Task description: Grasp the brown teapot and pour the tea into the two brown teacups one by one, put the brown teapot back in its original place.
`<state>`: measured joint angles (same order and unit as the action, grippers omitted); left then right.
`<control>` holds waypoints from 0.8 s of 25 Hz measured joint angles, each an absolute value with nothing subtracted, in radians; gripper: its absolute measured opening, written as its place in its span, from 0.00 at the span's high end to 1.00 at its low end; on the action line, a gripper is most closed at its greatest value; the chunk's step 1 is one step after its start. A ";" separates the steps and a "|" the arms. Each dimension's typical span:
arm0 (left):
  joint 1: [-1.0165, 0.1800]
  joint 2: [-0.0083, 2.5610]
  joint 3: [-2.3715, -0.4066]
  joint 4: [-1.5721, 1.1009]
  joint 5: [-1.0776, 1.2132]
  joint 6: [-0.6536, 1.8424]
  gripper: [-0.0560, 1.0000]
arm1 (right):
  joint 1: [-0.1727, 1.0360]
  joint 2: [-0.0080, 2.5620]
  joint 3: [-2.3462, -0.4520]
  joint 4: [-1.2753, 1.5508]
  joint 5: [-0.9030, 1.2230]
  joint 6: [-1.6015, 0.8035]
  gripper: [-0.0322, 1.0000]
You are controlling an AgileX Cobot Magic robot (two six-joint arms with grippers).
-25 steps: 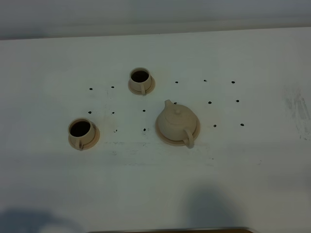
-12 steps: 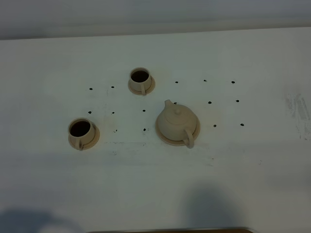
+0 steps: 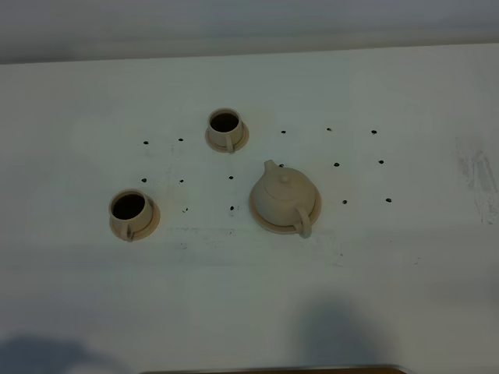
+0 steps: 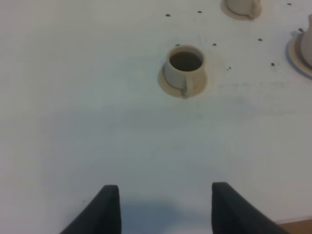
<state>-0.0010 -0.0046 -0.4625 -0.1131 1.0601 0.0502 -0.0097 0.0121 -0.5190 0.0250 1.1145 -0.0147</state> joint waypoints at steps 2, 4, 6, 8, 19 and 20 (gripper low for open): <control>-0.001 -0.005 -0.463 -0.113 1.060 0.051 0.48 | -0.010 0.012 -0.519 0.025 1.114 -0.015 0.42; -0.001 -0.005 -0.463 -0.113 1.060 0.051 0.48 | -0.010 0.012 -0.519 0.025 1.114 -0.015 0.42; -0.001 -0.005 -0.463 -0.113 1.060 0.051 0.48 | -0.010 0.012 -0.519 0.025 1.114 -0.015 0.42; -0.001 -0.005 -0.463 -0.113 1.060 0.051 0.48 | -0.010 0.012 -0.519 0.025 1.114 -0.015 0.42; -0.001 -0.005 -0.463 -0.113 1.060 0.051 0.48 | -0.010 0.012 -0.519 0.025 1.114 -0.015 0.42; -0.001 -0.005 -0.463 -0.113 1.060 0.051 0.48 | -0.010 0.012 -0.519 0.025 1.114 -0.015 0.42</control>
<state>-0.0010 -0.0046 -0.4625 -0.1131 1.0601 0.0510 -0.0097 0.0121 -0.5190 0.0250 1.1145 -0.0147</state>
